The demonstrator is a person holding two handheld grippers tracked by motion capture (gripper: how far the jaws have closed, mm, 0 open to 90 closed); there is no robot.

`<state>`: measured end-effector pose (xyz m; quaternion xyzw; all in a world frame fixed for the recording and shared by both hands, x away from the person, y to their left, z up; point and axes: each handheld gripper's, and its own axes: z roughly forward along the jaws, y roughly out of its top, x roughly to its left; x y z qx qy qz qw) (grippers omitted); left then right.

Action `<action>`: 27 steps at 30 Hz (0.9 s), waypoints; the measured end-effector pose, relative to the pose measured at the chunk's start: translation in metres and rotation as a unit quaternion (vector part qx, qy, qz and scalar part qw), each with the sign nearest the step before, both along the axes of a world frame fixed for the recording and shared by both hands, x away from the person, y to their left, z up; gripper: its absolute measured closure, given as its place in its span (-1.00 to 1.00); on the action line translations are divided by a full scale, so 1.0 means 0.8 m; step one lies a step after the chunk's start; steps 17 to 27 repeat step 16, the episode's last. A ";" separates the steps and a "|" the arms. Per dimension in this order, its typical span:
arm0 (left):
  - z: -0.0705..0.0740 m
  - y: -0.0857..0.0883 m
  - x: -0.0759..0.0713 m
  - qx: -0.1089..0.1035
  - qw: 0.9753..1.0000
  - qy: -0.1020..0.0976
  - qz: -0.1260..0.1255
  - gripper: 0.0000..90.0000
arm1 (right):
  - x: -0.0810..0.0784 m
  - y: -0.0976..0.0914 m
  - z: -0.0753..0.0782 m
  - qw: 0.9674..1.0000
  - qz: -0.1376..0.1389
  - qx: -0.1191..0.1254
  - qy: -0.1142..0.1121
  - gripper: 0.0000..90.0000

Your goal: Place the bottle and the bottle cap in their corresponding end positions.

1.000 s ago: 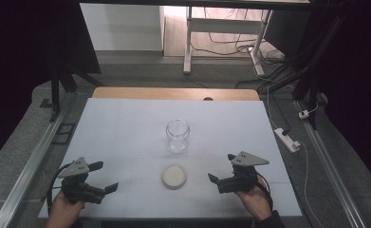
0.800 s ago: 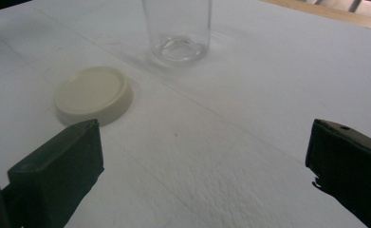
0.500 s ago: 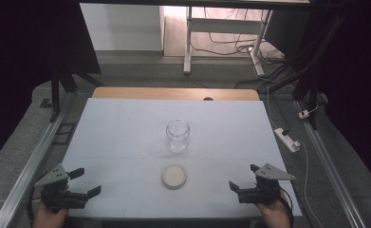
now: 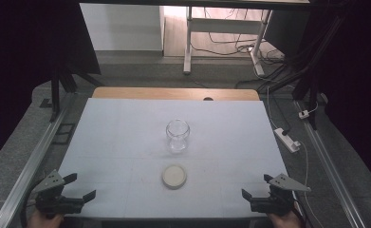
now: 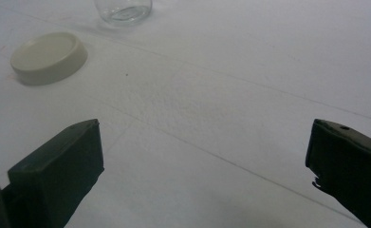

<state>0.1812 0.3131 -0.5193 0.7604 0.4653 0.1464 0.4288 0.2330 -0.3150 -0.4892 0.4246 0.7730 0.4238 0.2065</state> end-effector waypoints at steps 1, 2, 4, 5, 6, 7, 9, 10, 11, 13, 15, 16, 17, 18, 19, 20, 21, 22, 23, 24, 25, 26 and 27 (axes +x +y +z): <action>-0.001 -0.001 -0.002 0.009 1.000 0.003 0.001 -1.00 | -0.001 -0.001 -0.001 1.000 -0.001 0.000 0.004 -1.00; -0.002 -0.001 -0.002 0.011 1.000 0.004 0.002 -1.00 | -0.002 -0.003 -0.002 1.000 -0.003 -0.002 0.011 -1.00; -0.004 -0.001 -0.003 0.017 1.000 0.009 0.003 -1.00 | -0.004 -0.004 -0.004 1.000 -0.005 -0.008 0.019 -1.00; -0.005 -0.001 -0.004 0.020 1.000 0.012 0.004 -1.00 | -0.005 -0.005 -0.004 1.000 -0.004 -0.011 0.021 -1.00; -0.006 -0.001 -0.005 0.023 1.000 0.013 0.005 -1.00 | -0.006 -0.006 -0.004 1.000 -0.005 -0.010 0.020 -1.00; -0.005 -0.001 -0.006 0.024 1.000 0.011 0.006 -1.00 | -0.008 -0.006 -0.003 1.000 -0.006 -0.009 0.019 -1.00; -0.006 0.000 -0.008 0.029 0.999 0.016 0.012 -1.00 | -0.010 -0.007 -0.004 1.000 -0.008 -0.012 0.023 -1.00; -0.006 0.000 -0.009 0.032 0.999 0.019 0.014 -1.00 | -0.011 -0.008 -0.003 1.000 -0.009 -0.013 0.023 -1.00; -0.006 0.000 -0.010 0.034 0.999 0.020 0.015 -1.00 | -0.012 -0.008 -0.003 1.000 -0.009 -0.013 0.024 -1.00; -0.006 0.001 -0.010 0.033 0.999 0.021 0.015 -1.00 | -0.013 -0.009 -0.003 1.000 -0.009 -0.011 0.026 -1.00; -0.006 0.001 -0.009 0.032 0.999 0.024 0.014 -1.00 | -0.013 -0.009 -0.003 1.000 -0.008 -0.010 0.027 -1.00; -0.006 0.001 -0.009 0.032 0.999 0.024 0.014 -1.00 | -0.012 -0.009 -0.004 1.000 -0.008 -0.012 0.026 -1.00; -0.006 0.001 -0.009 0.032 0.999 0.024 0.014 -1.00 | -0.012 -0.009 -0.004 1.000 -0.008 -0.012 0.026 -1.00; -0.006 0.001 -0.009 0.032 0.999 0.024 0.014 -1.00 | -0.012 -0.009 -0.004 1.000 -0.008 -0.012 0.026 -1.00; -0.006 0.001 -0.009 0.032 0.999 0.024 0.014 -1.00 | -0.012 -0.009 -0.004 1.000 -0.008 -0.012 0.026 -1.00; -0.006 0.001 -0.009 0.032 0.999 0.024 0.014 -1.00 | -0.012 -0.009 -0.004 1.000 -0.008 -0.012 0.026 -1.00; -0.006 0.001 -0.009 0.032 0.999 0.024 0.014 -1.00 | -0.012 -0.009 -0.004 1.000 -0.008 -0.012 0.026 -1.00; -0.006 0.001 -0.009 0.032 0.999 0.024 0.014 -1.00 | -0.012 -0.009 -0.004 1.000 -0.008 -0.012 0.026 -1.00; -0.006 0.001 -0.009 0.032 0.999 0.024 0.014 -1.00 | -0.012 -0.009 -0.004 1.000 -0.008 -0.012 0.026 -1.00; -0.006 0.001 -0.009 0.032 0.999 0.024 0.014 -1.00 | -0.012 -0.009 -0.004 1.000 -0.008 -0.012 0.026 -1.00; -0.006 0.001 -0.009 0.032 0.999 0.024 0.014 -1.00 | -0.012 -0.009 -0.004 1.000 -0.008 -0.012 0.026 -1.00; -0.006 0.001 -0.009 0.032 0.999 0.024 0.014 -1.00 | -0.012 -0.009 -0.004 1.000 -0.008 -0.012 0.026 -1.00; -0.006 0.001 -0.009 0.032 0.999 0.024 0.014 -1.00 | -0.012 -0.009 -0.004 1.000 -0.008 -0.012 0.026 -1.00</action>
